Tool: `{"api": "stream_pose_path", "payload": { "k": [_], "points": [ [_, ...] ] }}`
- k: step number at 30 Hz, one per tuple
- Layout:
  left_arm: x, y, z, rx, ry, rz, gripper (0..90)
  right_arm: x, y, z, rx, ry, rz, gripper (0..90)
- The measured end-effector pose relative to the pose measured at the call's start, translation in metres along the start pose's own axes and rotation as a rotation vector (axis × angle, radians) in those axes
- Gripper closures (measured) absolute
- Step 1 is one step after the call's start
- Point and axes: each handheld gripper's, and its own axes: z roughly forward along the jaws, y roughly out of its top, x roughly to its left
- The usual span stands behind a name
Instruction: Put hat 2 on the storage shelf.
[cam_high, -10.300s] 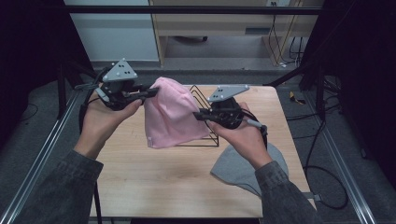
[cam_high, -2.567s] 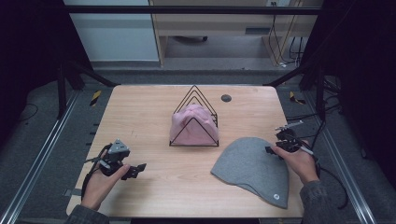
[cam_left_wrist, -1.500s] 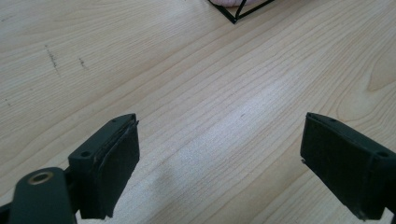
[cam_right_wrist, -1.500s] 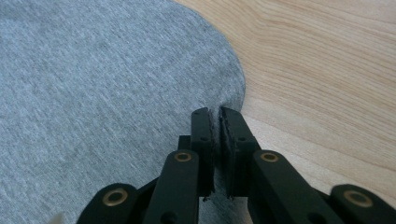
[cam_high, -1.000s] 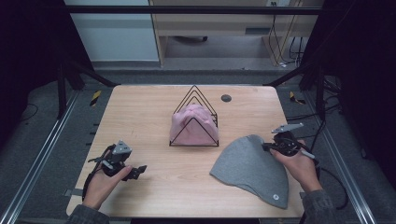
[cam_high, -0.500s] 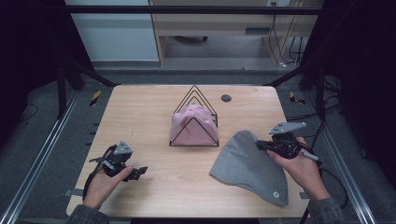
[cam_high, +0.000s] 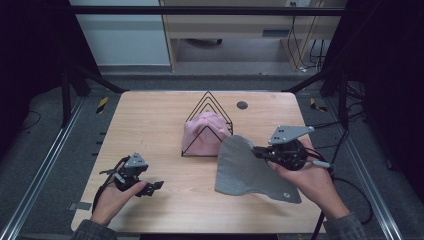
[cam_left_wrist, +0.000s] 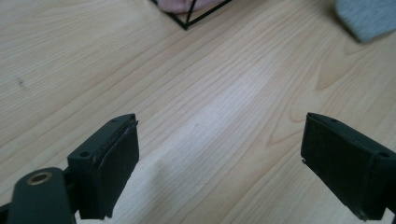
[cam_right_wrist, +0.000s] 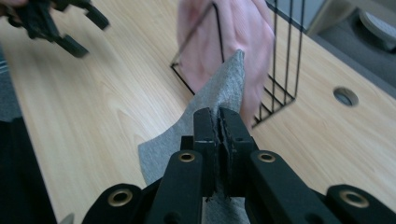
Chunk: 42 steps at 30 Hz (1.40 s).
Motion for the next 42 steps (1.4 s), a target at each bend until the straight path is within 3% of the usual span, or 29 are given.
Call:
{"api": "stream_pose_path", "payload": {
  "k": [8, 22, 28, 35, 42],
  "points": [
    [-0.020, 0.008, 0.006, -0.025, -0.082, 0.044, 11.2, 0.020, 0.035, 0.000, -0.041, 0.048, -0.068, 86.6],
    [-0.036, 0.028, -0.005, -0.105, -0.139, 0.086, 11.7, 0.038, 0.073, 0.006, -0.073, 0.089, -0.152, 86.6],
    [-0.043, 0.044, -0.010, -0.123, -0.150, 0.121, 12.2, 0.043, 0.088, 0.005, -0.092, 0.106, -0.178, 86.6],
    [-0.049, 0.072, -0.019, -0.131, -0.182, 0.190, 12.9, 0.052, 0.107, -0.001, -0.116, 0.117, -0.215, 86.6],
    [-0.047, 0.094, -0.019, -0.143, -0.203, 0.205, 12.8, 0.057, 0.119, 0.000, -0.118, 0.124, -0.235, 86.6]
  ]
}}
